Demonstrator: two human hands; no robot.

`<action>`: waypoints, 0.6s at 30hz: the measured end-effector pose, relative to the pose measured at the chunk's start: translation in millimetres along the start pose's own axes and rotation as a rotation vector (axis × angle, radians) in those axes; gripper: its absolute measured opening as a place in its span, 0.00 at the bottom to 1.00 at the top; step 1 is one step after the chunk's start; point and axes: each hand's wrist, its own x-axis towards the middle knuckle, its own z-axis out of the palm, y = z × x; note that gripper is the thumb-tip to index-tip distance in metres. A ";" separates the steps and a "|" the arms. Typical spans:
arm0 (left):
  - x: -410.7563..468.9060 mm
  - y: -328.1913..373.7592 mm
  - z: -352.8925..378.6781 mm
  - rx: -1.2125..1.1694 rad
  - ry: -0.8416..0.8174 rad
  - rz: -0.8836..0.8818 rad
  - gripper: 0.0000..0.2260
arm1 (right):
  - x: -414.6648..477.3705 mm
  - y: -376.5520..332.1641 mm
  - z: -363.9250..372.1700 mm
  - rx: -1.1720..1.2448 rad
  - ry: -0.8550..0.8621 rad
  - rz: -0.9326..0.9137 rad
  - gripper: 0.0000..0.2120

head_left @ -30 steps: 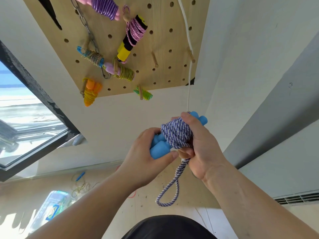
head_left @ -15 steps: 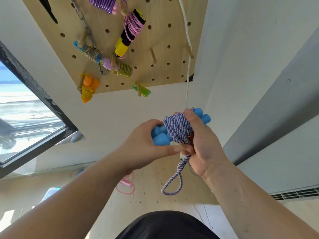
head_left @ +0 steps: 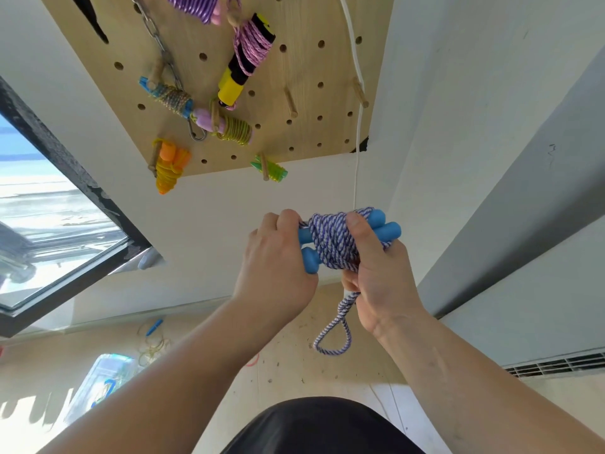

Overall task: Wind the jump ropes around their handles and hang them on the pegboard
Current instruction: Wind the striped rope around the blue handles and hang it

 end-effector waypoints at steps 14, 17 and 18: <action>-0.9 -7.8 15.7 -0.115 -0.045 -0.063 0.18 | 1.9 3.4 0.8 -0.145 -0.084 -0.067 0.07; 1.5 -7.5 16.6 -0.208 -0.084 -0.169 0.17 | 4.9 0.0 -1.8 -0.303 -0.192 -0.078 0.08; 3.4 -7.9 16.5 -0.209 -0.077 -0.190 0.17 | 7.0 -0.8 -2.9 -0.365 -0.221 -0.058 0.08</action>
